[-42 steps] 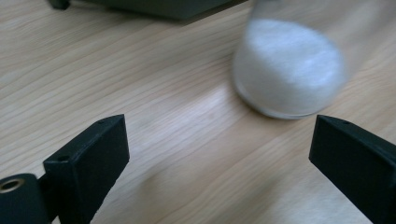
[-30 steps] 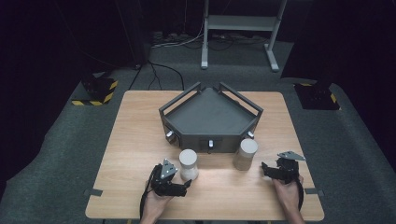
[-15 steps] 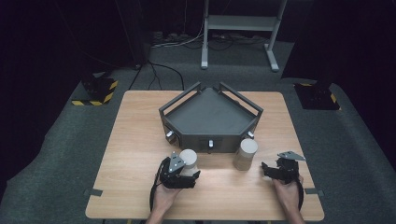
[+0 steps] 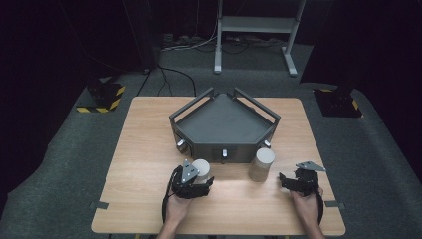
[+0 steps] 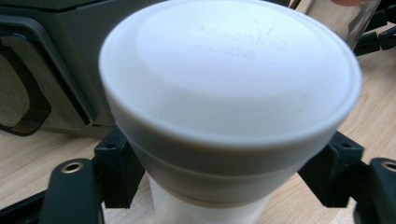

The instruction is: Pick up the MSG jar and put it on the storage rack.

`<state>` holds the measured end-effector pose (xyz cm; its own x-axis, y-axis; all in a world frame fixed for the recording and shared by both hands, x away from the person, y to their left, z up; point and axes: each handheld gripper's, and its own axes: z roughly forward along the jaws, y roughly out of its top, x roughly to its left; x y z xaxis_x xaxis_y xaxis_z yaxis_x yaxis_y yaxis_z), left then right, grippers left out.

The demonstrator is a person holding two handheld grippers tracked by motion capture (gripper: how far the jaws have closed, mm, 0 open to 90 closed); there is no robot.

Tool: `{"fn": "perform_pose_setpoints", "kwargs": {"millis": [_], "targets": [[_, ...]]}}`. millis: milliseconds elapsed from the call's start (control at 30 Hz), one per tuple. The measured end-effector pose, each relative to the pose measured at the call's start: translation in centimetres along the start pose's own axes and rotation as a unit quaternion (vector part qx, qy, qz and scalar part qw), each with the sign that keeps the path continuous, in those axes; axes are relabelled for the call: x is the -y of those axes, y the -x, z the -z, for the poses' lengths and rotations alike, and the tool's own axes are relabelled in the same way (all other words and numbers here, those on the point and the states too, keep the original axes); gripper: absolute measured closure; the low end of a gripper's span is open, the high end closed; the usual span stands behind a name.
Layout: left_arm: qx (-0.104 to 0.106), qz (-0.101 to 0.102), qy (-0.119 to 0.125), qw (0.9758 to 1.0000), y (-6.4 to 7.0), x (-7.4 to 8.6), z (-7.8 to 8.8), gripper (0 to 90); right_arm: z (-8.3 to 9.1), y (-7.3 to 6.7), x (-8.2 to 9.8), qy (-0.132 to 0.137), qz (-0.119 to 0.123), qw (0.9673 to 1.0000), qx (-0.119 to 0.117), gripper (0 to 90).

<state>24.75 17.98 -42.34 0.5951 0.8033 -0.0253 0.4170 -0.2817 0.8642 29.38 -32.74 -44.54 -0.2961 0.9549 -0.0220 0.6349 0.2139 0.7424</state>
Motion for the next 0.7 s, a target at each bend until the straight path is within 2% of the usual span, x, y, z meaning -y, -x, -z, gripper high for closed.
{"fn": "perform_pose_setpoints", "kwargs": {"millis": [333, 700], "targets": [[-0.007, -0.002, 0.0, 1.0, 0.02, -0.14, 0.08, 33.4, 0.0, 0.0, 0.0, 0.0, 0.0, 1.0, 0.0, 14.4], [-0.005, -0.003, 0.002, 1.0, -0.06, -0.11, 0.11, 34.3, 0.0, 0.0, 0.0, 0.0, 0.0, 1.0, 0.0, 14.4]]}}
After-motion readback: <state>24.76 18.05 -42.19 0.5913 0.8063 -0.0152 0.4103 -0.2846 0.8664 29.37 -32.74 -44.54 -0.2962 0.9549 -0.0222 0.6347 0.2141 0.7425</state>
